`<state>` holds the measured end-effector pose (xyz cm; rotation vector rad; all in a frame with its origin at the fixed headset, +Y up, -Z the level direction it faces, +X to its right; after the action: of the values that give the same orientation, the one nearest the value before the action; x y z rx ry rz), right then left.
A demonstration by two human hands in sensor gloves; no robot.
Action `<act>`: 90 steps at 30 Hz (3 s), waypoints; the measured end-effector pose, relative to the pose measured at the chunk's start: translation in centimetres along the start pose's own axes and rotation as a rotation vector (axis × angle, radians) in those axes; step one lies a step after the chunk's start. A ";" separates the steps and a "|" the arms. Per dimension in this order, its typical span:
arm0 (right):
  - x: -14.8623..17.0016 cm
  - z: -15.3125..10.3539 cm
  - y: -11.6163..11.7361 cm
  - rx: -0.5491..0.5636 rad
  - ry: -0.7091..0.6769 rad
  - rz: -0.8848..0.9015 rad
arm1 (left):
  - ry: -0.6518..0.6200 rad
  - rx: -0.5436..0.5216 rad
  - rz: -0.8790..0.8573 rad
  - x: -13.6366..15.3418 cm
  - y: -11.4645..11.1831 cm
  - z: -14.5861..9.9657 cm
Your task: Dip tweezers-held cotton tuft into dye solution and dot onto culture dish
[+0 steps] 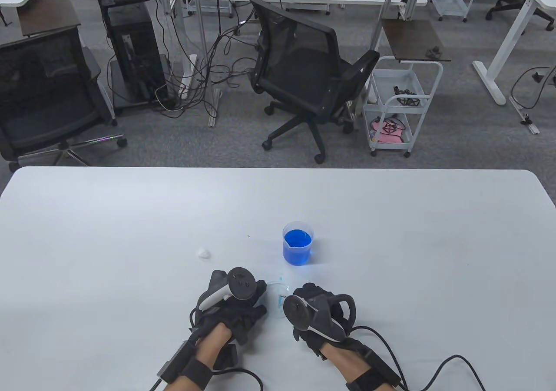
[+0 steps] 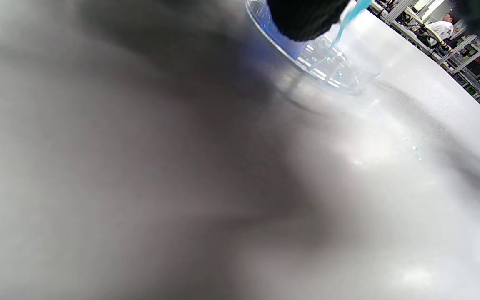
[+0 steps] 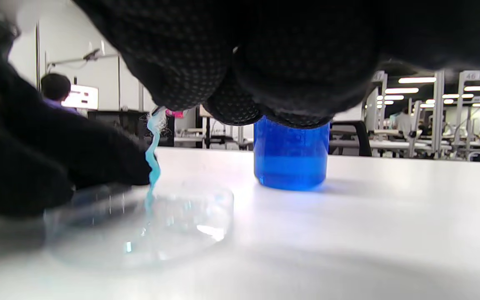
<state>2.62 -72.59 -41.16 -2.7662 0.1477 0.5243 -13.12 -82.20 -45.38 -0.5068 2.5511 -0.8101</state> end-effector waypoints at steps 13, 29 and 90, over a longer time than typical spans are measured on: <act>-0.9 0.6 4.2 -0.116 -0.037 -0.085 | -0.001 0.001 0.000 0.0 0.0 0.0; 1.1 0.7 0.0 0.021 0.031 -0.014 | -0.002 0.002 -0.002 0.0 -0.1 0.0; 0.2 0.7 4.2 -0.120 -0.001 -0.100 | -0.001 0.002 -0.001 0.0 -0.1 0.0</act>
<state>1.86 -76.34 -43.05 -2.8716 -0.0237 0.5246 -13.11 -82.25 -45.28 -0.5080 2.5493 -0.8129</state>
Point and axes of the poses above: the tracker on the back of each hand, its own x axis roughly to the little-finger side, its own z axis roughly from the wrist to the fingertips, y = z × x, the point moved 5 cm from there along z, roughly from the wrist to the fingertips, and after that the axes turned 6 degrees about -y, right-handed, at the moved point
